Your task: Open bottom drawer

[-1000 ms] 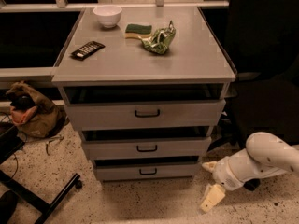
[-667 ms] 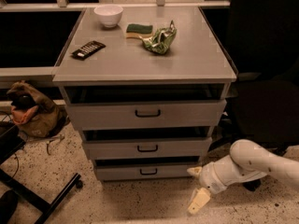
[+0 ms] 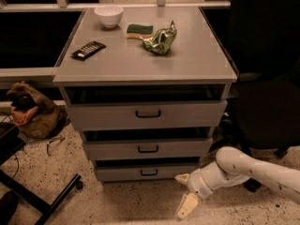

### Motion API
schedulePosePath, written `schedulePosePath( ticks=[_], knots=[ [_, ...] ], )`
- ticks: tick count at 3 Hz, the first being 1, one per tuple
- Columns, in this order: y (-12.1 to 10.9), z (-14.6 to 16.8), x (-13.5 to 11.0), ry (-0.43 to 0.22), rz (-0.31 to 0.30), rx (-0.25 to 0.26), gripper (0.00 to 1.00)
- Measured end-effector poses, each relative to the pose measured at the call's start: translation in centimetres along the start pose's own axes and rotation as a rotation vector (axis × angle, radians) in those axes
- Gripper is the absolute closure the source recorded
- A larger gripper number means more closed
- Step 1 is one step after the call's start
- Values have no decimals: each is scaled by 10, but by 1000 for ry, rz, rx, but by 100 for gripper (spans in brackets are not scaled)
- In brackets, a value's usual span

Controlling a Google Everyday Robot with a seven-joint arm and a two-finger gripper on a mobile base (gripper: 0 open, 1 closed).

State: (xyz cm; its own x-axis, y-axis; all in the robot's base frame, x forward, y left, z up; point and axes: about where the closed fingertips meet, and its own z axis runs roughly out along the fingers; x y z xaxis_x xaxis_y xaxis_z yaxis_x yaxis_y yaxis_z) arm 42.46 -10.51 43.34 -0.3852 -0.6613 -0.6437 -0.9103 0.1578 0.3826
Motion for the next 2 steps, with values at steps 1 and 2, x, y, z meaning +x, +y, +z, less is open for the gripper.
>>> schedulePosePath(
  ticks=[1, 2],
  knots=[
    [-13, 30, 17, -45, 3, 10, 0],
    [-66, 85, 39, -107, -15, 83, 0]
  ],
)
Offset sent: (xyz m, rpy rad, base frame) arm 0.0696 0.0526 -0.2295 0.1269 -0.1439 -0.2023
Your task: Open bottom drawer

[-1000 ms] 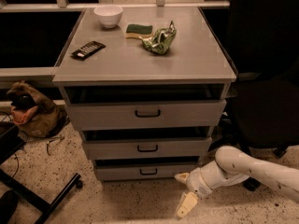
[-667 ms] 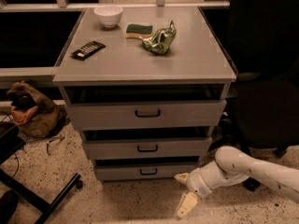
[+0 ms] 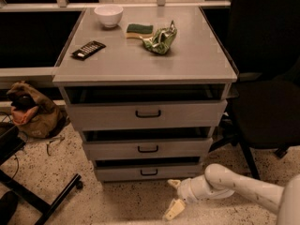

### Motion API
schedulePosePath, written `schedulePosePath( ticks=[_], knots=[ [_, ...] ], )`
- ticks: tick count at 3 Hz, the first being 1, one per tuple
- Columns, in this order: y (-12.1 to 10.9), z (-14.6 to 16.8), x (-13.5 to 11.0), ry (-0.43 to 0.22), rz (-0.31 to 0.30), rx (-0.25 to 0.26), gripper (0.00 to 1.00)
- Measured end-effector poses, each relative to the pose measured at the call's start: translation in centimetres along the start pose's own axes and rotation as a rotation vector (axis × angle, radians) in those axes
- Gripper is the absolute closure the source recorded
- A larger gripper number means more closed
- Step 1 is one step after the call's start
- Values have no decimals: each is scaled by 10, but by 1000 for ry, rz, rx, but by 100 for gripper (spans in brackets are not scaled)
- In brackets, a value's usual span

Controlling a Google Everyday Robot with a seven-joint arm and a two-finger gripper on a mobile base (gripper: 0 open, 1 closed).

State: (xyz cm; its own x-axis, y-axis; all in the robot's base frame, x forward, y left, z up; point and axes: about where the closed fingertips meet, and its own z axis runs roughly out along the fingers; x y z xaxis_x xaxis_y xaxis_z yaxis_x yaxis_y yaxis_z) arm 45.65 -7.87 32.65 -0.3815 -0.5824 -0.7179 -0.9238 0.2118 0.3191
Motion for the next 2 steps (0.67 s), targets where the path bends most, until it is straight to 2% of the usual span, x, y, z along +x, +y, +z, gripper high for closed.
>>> schedulePosePath(
  ticks=[1, 2],
  knots=[
    [-49, 65, 26, -62, -15, 83, 0],
    [-49, 65, 25, -61, -16, 83, 0]
  ],
)
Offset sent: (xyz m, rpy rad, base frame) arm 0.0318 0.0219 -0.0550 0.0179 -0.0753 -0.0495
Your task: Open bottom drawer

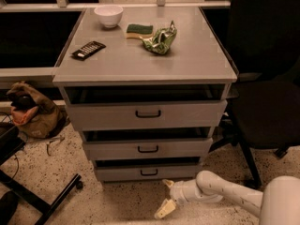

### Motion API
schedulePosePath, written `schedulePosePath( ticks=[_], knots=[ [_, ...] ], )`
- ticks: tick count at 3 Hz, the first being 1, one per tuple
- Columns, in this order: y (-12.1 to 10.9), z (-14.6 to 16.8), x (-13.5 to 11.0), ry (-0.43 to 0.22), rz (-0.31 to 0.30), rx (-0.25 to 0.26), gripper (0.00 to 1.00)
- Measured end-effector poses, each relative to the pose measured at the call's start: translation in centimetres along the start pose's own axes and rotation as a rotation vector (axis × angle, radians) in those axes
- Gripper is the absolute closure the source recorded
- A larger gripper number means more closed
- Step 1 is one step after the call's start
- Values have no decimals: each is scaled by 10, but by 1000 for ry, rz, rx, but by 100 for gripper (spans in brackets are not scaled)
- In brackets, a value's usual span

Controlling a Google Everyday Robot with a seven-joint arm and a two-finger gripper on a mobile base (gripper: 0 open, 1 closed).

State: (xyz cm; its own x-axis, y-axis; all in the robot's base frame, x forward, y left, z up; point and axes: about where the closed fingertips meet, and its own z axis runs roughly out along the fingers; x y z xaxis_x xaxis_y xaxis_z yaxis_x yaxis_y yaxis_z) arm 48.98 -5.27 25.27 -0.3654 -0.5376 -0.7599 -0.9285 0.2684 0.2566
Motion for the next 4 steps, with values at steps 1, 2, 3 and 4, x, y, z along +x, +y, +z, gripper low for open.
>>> schedulePosePath(
  ticks=[1, 2, 3, 4],
  knots=[
    [-12, 1, -4, -12, -28, 45, 0],
    [-40, -8, -9, -80, -74, 169, 0],
    [-65, -21, -17, -154, -154, 299, 0],
    [-87, -24, -27, -205, -226, 349, 0]
  ],
)
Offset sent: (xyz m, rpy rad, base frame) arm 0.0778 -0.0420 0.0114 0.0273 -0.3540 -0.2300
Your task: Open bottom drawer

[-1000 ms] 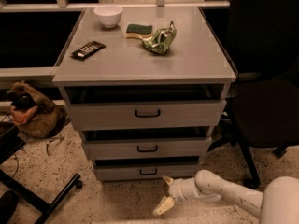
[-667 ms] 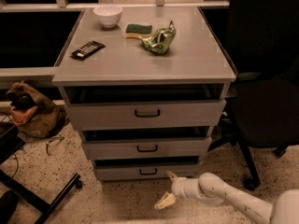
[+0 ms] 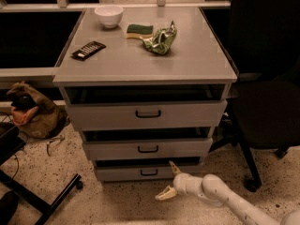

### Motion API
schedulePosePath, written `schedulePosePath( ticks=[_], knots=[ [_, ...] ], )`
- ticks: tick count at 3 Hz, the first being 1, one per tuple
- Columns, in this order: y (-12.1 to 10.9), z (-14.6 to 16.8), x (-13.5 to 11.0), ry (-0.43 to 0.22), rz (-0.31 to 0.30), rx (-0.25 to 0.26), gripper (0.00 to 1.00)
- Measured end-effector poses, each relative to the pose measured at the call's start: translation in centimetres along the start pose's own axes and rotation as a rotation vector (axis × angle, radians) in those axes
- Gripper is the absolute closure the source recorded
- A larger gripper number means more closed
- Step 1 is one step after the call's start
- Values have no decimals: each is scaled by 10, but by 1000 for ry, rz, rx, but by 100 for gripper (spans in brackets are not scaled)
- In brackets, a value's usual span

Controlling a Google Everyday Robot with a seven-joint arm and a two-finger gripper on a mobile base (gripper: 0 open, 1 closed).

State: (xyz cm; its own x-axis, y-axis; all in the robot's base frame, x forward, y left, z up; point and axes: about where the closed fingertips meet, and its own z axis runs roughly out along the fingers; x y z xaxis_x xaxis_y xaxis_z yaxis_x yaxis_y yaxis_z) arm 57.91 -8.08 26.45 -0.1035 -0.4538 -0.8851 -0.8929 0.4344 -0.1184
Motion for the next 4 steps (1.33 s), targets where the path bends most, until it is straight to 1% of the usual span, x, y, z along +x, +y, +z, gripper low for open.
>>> schedulePosePath(
  ticks=[1, 2, 3, 4],
  knots=[
    [0, 5, 0, -11, -3, -1, 0],
    [-18, 33, 1, -17, -61, 25, 0],
    [-47, 65, 11, 12, -110, 51, 0],
    [-66, 92, 15, 52, -159, 57, 0]
  ],
)
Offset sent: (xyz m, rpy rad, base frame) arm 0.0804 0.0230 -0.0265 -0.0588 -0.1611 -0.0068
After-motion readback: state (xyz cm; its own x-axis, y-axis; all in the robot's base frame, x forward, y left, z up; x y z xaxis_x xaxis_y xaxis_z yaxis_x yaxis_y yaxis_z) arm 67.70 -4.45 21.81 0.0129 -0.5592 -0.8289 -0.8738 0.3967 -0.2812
